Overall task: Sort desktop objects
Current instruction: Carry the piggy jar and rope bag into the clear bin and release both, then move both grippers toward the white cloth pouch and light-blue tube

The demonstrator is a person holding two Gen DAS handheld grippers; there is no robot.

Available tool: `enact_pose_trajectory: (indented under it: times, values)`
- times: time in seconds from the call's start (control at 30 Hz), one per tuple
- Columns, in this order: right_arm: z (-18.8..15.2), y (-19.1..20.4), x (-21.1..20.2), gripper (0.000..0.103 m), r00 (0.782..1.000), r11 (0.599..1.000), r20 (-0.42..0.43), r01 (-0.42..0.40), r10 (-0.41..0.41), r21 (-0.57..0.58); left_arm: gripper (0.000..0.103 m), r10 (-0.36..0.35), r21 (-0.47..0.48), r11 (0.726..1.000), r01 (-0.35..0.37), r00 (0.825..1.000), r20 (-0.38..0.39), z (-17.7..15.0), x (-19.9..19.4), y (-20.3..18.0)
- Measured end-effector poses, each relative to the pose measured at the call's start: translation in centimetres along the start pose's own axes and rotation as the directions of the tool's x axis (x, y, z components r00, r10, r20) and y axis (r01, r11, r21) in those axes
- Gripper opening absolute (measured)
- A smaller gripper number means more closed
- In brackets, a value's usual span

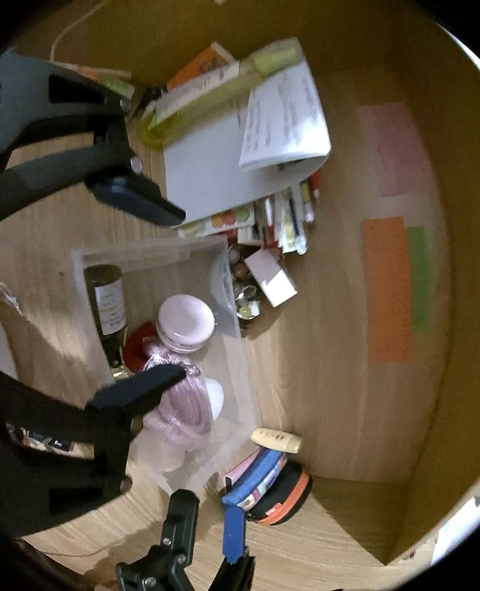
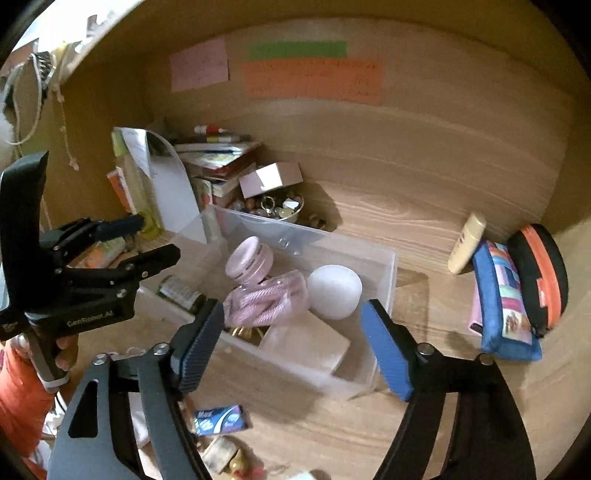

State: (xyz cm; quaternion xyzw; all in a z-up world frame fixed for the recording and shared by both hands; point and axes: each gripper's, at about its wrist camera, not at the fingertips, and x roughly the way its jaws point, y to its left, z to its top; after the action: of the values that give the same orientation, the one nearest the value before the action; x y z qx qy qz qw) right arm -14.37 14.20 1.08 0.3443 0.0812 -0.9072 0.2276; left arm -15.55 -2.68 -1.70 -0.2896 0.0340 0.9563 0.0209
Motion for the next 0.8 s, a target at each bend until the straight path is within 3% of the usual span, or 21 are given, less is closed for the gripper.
enact_pose_trajectory:
  times: [0.1, 0.17, 0.43, 0.7, 0.8]
  values:
    - [-0.8, 0.3, -1.5, 0.077, 1.000, 1.000, 0.021, -0.001, 0.001, 0.001, 0.084, 0.011, 0.007, 1.000, -0.011, 1.000, 0.023, -0.2, -2.1, 0.0]
    - [-1.4, 0.4, -2.4, 0.078, 1.000, 1.000, 0.028, -0.006, 0.005, 0.005, 0.096, 0.012, -0.001, 1.000, -0.012, 0.999, 0.035, -0.4, -3.5, 0.0]
    - [-5.0, 0.0, -5.9, 0.083, 0.997, 0.999, 0.079, -0.017, 0.014, 0.037, 0.100, 0.007, -0.018, 1.000, -0.007, 1.000, 0.017, -2.3, -7.8, 0.5]
    - [-8.5, -0.6, -6.5, 0.083, 0.999, 1.000, 0.042, 0.004, -0.006, 0.030, 0.100, 0.053, 0.001, 0.999, -0.053, 0.997, -0.049, -5.9, -9.5, 0.7]
    - [-9.6, -0.7, -6.3, 0.083, 0.999, 0.999, 0.031, 0.037, -0.037, 0.012, 0.100, 0.053, 0.018, 0.998, -0.053, 0.998, -0.033, -7.0, -10.2, 0.4]
